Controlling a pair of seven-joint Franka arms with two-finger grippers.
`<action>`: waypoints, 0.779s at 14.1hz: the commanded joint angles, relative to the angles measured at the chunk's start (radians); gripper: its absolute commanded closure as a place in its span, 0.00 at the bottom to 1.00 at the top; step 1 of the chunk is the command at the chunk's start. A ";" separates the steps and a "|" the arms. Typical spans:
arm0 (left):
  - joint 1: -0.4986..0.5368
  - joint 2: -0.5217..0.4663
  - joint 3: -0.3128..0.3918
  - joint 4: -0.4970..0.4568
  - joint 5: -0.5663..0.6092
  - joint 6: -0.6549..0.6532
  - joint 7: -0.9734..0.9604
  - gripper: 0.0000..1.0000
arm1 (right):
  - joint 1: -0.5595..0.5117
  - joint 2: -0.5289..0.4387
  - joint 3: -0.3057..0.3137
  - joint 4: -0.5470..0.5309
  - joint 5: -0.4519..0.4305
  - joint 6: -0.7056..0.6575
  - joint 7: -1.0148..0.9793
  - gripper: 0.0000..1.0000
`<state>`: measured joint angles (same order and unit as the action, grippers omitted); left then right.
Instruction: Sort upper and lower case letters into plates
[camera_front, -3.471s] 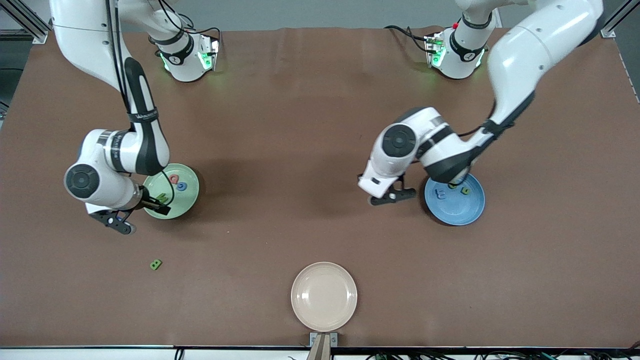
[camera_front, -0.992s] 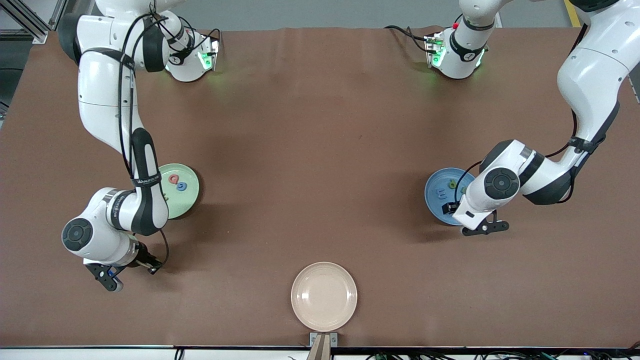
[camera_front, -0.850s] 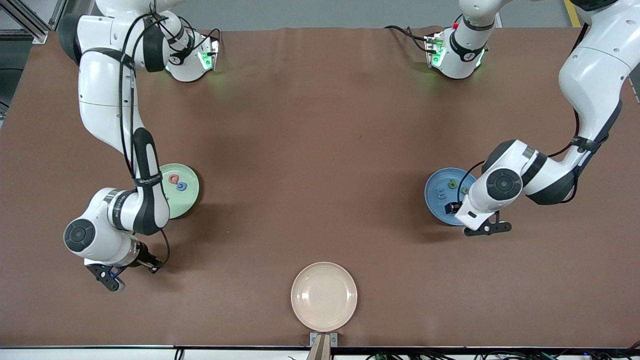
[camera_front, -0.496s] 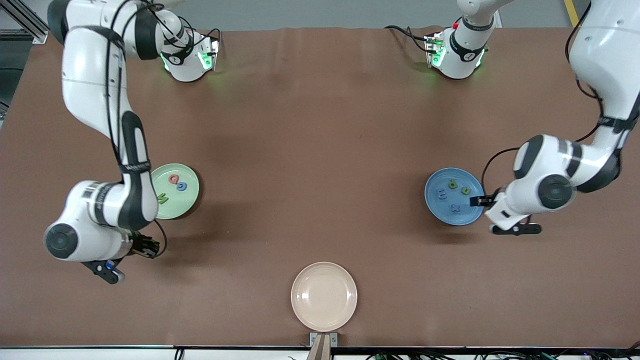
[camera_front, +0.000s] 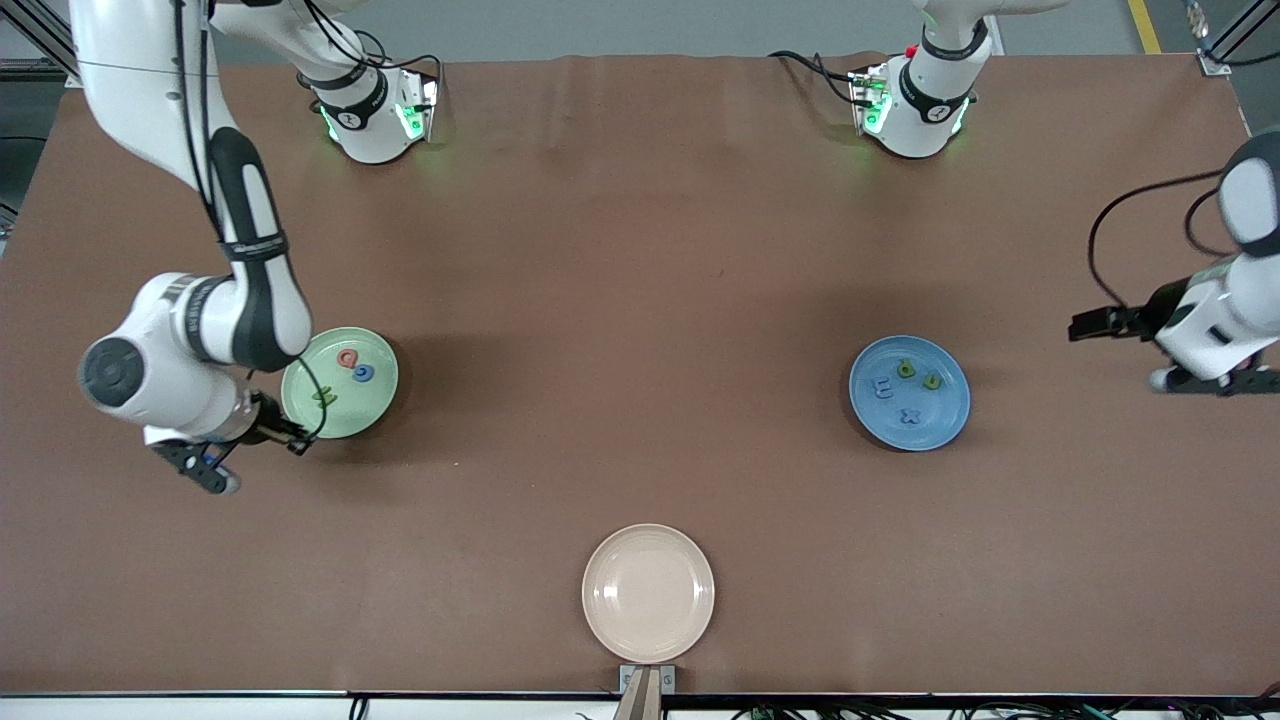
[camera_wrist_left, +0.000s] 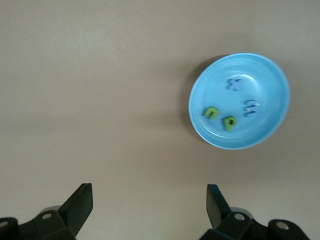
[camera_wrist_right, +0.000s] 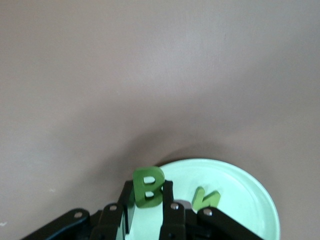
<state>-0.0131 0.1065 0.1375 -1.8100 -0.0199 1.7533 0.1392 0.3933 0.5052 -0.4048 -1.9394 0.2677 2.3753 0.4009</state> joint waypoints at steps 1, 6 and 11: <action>-0.042 -0.059 0.004 0.078 -0.017 -0.102 -0.071 0.00 | 0.038 -0.048 0.006 -0.202 -0.018 0.197 0.001 1.00; -0.039 -0.060 -0.120 0.222 -0.008 -0.155 -0.248 0.00 | 0.050 -0.047 0.008 -0.217 -0.016 0.173 0.006 0.98; -0.041 -0.087 -0.173 0.244 -0.012 -0.155 -0.297 0.00 | 0.042 -0.094 0.003 -0.170 -0.015 -0.020 0.006 0.00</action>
<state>-0.0564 0.0225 -0.0209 -1.5879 -0.0258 1.6182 -0.1475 0.4430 0.4830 -0.3994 -2.1165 0.2676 2.4457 0.4013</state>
